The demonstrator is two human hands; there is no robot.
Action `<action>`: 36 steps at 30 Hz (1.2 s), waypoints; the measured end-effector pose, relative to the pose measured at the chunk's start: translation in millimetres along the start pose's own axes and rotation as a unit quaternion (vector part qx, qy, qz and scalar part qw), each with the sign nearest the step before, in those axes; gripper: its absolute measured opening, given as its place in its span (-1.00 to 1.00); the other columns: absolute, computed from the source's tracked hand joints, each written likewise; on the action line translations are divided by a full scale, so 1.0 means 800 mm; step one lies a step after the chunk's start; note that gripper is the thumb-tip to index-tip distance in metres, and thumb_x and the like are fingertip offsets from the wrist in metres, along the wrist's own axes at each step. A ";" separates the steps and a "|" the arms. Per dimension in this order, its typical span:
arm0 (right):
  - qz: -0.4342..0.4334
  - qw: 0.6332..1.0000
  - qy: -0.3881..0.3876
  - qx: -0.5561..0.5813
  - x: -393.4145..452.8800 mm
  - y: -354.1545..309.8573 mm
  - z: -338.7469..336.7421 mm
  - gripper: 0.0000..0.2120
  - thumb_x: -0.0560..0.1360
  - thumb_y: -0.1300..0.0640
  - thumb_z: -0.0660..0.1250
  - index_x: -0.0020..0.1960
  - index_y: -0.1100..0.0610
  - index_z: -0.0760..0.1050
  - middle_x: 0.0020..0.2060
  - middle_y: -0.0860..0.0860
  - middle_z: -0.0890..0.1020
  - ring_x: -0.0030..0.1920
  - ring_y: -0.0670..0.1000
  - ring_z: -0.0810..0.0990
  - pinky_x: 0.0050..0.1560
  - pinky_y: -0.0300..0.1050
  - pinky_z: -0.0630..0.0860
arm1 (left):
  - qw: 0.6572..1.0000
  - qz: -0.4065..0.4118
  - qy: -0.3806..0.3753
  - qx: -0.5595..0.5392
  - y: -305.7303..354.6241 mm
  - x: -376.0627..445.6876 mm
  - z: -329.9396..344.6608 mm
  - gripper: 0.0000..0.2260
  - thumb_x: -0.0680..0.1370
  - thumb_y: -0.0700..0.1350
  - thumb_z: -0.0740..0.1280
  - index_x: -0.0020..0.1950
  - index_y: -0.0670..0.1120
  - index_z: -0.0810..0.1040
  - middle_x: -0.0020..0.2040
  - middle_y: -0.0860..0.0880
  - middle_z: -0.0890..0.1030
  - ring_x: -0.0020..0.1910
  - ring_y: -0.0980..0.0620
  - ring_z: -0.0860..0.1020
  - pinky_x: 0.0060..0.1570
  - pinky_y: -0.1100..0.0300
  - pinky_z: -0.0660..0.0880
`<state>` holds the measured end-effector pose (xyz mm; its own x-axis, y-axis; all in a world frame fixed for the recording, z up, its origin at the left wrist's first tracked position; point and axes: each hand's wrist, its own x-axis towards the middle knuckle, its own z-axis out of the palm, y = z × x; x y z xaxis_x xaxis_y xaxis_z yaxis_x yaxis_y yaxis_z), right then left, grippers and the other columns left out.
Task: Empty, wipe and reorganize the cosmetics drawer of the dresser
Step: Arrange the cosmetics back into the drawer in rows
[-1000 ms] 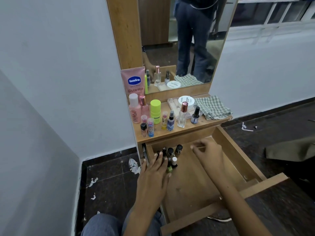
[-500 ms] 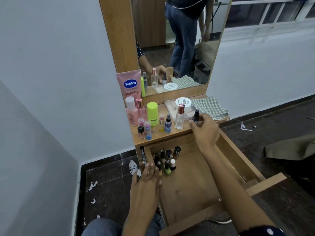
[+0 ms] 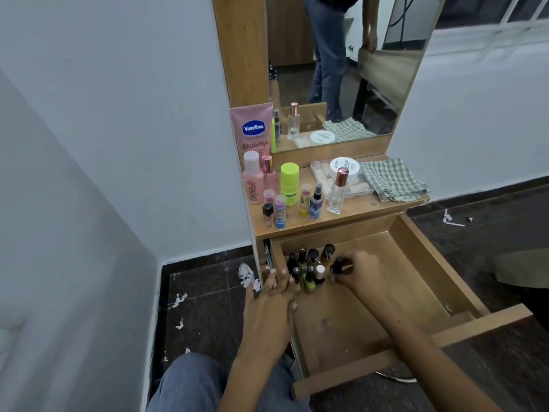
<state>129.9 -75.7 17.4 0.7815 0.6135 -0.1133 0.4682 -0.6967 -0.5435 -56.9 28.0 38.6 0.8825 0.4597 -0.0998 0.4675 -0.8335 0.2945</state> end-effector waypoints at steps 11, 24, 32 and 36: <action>-0.035 0.999 -0.014 -0.037 0.011 0.004 0.015 -0.81 0.28 0.09 0.51 -0.14 -0.01 0.58 -0.18 -0.03 0.67 -0.17 0.02 0.62 -0.17 -0.08 0.56 | 1.000 -0.004 -0.013 -0.006 -0.001 0.001 -0.004 -0.58 0.64 -0.01 -0.03 0.52 0.06 0.17 0.55 0.12 0.04 0.53 0.10 -0.10 0.44 -0.02 -0.18; -0.045 0.998 -0.033 -0.041 0.008 0.004 0.017 -0.76 0.31 0.23 0.47 -0.07 0.01 0.60 -0.13 0.00 0.69 -0.09 0.09 0.65 -0.06 -0.01 0.57 | 1.000 -0.005 0.000 -0.026 0.001 -0.005 -0.007 -0.61 0.65 -0.07 0.09 0.50 0.04 0.23 0.55 0.11 0.10 0.53 0.10 -0.04 0.45 -0.08 -0.12; -0.041 0.999 0.002 0.011 0.005 0.009 0.016 -0.54 0.24 0.44 0.27 -0.06 -0.03 0.60 -0.13 -0.03 0.69 -0.15 0.02 0.66 -0.10 0.03 0.62 | 1.000 -0.014 -0.003 -0.026 0.001 -0.005 -0.007 -0.59 0.65 -0.07 0.12 0.51 0.03 0.22 0.54 0.10 0.12 0.53 0.08 -0.02 0.45 -0.12 -0.11; -0.038 0.997 0.047 0.044 -0.001 0.010 0.011 -0.56 0.28 0.48 0.26 -0.02 0.06 0.62 -0.10 0.00 0.69 -0.17 0.00 0.67 -0.07 0.05 0.61 | 1.000 -0.005 -0.005 -0.029 -0.003 -0.002 -0.007 -0.60 0.64 -0.07 0.14 0.50 0.02 0.24 0.54 0.10 0.13 0.53 0.08 -0.01 0.45 -0.12 -0.09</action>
<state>128.9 -78.5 5.9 0.7821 0.6231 0.0067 0.4926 -0.6117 -0.6190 -59.8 30.5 43.2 0.8785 0.4643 -0.1126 0.4726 -0.8098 0.3478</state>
